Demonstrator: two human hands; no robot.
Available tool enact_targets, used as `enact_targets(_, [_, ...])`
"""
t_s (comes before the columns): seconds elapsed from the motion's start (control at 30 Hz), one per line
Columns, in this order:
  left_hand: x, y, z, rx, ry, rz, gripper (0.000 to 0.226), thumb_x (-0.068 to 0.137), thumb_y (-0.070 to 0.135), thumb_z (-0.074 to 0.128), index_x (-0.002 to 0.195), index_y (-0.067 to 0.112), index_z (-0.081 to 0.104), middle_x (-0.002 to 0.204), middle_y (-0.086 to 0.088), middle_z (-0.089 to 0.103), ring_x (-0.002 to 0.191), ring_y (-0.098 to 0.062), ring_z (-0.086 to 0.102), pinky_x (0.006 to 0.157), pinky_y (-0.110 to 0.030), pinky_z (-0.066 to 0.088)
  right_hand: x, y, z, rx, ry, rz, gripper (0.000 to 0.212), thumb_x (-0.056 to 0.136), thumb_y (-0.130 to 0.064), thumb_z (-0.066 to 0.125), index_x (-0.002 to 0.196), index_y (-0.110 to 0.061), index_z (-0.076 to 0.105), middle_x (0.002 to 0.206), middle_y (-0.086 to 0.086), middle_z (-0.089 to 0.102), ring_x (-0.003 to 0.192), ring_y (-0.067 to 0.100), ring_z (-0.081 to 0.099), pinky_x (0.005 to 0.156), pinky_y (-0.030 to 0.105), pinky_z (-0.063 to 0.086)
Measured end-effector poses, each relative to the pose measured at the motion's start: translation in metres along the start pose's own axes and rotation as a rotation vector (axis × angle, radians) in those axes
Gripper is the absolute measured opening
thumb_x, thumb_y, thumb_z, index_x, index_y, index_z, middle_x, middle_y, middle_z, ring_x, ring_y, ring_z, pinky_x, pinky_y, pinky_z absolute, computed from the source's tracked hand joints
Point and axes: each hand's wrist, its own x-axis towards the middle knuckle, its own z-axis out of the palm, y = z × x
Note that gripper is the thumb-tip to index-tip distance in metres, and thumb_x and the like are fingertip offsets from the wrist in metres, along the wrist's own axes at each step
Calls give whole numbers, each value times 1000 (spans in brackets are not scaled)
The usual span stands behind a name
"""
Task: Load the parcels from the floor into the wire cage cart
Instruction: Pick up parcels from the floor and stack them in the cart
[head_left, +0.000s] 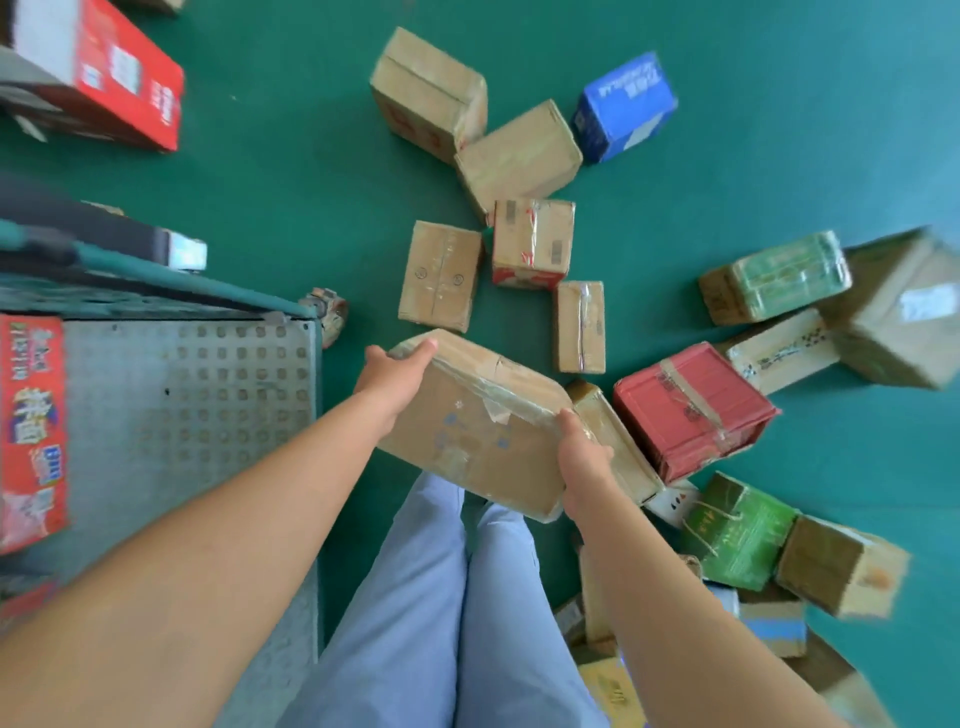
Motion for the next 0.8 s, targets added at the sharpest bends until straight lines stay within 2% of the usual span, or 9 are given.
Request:
enact_targets(0.1, [-58, -12, -35, -142, 29, -54, 89, 91, 71, 57, 156, 16, 28, 153, -6, 43, 137, -34, 45, 106, -48, 40, -61, -12, -26, -143, -17, -152, 91, 93, -61, 58, 155, -8, 18, 135, 15, 50, 104, 30, 48, 86, 43, 41])
enact_targets(0.2, [-111, -30, -67, -314, 38, -75, 82, 85, 78, 56, 142, 20, 43, 136, -1, 52, 120, -30, 54, 100, -43, 44, -107, -19, -41, -269, -34, -300, 92, 90, -65, 59, 153, -9, 23, 138, 14, 52, 112, 32, 55, 98, 47, 47])
enact_targets(0.27, [-128, -49, -81, -410, 7, -89, 107, 64, 95, 53, 142, 21, 47, 140, -5, 58, 119, -33, 59, 103, -53, 49, -137, -23, -46, -338, -44, -383, 95, 84, -72, 57, 150, -9, 31, 137, 13, 55, 118, 35, 58, 105, 53, 47])
enact_targets(0.37, [-144, -79, -98, -486, -14, -121, 133, 44, 107, 46, 145, 22, 49, 142, -7, 58, 121, -36, 60, 102, -59, 50, -180, -30, -46, -494, -78, -496, 92, 87, -76, 48, 148, -7, 44, 137, 14, 56, 121, 36, 58, 104, 47, 47])
enact_targets(0.43, [-187, -83, -119, -531, 25, -117, 130, 50, 105, 44, 149, 19, 45, 146, -9, 54, 126, -37, 57, 104, -59, 48, -205, -33, -40, -598, -99, -566, 86, 92, -73, 45, 145, -6, 47, 136, 15, 56, 121, 35, 57, 101, 44, 47])
enact_targets(0.53, [-225, -101, -143, -583, 90, -128, 119, 67, 100, 41, 150, 16, 45, 149, -11, 51, 130, -37, 53, 106, -57, 46, -237, -34, -23, -755, -121, -635, 82, 95, -68, 43, 149, -6, 43, 137, 14, 56, 123, 35, 55, 106, 46, 44])
enact_targets(0.57, [-230, -108, -148, -605, 106, -133, 110, 74, 96, 40, 148, 14, 46, 145, -12, 54, 127, -36, 55, 103, -54, 48, -245, -33, -18, -801, -126, -656, 79, 96, -64, 42, 150, -7, 42, 140, 14, 54, 125, 35, 54, 107, 44, 43])
enact_targets(0.67, [-246, -140, -172, -744, 158, -147, 83, 86, 85, 44, 130, 15, 56, 117, -11, 66, 101, -31, 64, 79, -42, 54, -277, -21, 11, -928, -175, -723, 71, 100, -57, 43, 150, -6, 41, 144, 14, 52, 128, 35, 50, 109, 43, 38])
enact_targets(0.8, [-261, -201, -205, -955, 228, -163, 71, 89, 73, 53, 129, 15, 60, 115, -10, 68, 100, -29, 66, 76, -38, 52, -325, 7, 61, -1081, -220, -837, 75, 102, -57, 40, 150, -1, 41, 149, 18, 49, 134, 36, 49, 112, 42, 38])
